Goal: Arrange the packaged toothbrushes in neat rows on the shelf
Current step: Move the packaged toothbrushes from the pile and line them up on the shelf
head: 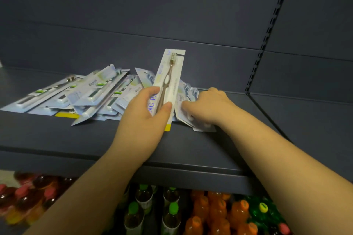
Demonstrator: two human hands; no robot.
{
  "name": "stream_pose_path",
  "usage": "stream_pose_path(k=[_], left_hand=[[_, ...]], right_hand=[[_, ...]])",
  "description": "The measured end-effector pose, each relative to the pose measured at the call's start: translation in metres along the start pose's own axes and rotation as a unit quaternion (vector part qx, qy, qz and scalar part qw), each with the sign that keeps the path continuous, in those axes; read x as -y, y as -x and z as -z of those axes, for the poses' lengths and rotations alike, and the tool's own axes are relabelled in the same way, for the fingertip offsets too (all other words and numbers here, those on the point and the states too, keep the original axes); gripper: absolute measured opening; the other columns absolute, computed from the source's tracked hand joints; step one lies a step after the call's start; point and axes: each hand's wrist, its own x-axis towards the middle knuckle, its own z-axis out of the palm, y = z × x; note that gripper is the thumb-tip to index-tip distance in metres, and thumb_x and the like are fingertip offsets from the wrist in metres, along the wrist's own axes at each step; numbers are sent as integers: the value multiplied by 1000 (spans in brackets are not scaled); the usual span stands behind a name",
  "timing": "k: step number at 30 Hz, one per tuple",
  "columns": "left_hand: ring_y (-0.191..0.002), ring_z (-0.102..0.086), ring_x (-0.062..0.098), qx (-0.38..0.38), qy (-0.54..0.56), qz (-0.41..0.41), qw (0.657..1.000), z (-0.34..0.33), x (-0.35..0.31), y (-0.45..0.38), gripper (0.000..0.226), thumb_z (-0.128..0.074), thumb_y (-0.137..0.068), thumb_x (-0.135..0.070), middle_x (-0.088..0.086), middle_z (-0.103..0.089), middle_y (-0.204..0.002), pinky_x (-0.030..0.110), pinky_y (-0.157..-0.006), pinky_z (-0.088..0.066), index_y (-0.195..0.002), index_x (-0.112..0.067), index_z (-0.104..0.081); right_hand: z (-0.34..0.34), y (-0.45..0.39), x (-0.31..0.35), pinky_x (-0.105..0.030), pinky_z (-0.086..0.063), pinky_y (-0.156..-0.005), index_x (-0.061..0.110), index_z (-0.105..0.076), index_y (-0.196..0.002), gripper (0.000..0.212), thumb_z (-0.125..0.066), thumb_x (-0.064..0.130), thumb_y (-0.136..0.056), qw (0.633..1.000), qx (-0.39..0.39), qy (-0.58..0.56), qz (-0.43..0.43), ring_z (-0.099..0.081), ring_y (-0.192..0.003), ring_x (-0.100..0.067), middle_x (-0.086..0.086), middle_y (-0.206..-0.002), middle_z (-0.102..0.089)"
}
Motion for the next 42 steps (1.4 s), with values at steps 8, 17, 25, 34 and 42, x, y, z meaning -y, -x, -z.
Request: stream_pose_path(k=[8,17,25,34,42], left_hand=[[-100,-51,-7,22,-6,-4,1000,-1,4,1,41,-61,-89,-37,-18,-51,-127,7,-69,-35,-128,-41,-48],[-107,-56,7,14,23,-1,1000,0,3,5,34,-59,-89,-40,-17,-56,-122,36,-93,-48,-120,-49,-49],[-108,-53,4,18,20,4,1000,1,1,4,36,-56,-90,-43,-19,-51,-128,26,-86,-44,-124,-49,-45],[-102,-42,4,46,-128,-9,991,-9,-20,14,50,-55,-90,-42,-10,-43,-135,28,-83,-34,-137,-45,-38],[-98,-37,-1,125,-139,-48,981,-102,-81,47,51,-48,-93,-46,-16,-38,-131,20,-83,-30,-142,-45,-32]], right_hand=[[4,-7,13,-38,-43,-76,25,-60,-79,38,-43,59,-83,999,11,-14,-33,-43,-104,-28,-6,-105,-46],[13,0,15,-29,-45,-58,16,-62,-66,48,-45,56,-84,985,-24,-162,-54,-60,-62,-23,-1,-60,-63],[34,7,-21,-27,-28,-48,15,-47,-72,24,-50,36,-83,907,-45,-417,-45,-34,-59,-21,-3,-57,-43],[21,37,-78,-36,-50,-68,27,-52,-108,24,-58,32,-86,898,-118,-424,-21,-62,-74,-16,5,-96,-68],[45,71,-165,-33,-47,-74,28,-43,-127,33,-50,44,-98,944,-189,-269,11,-60,-95,-12,14,-114,-60]])
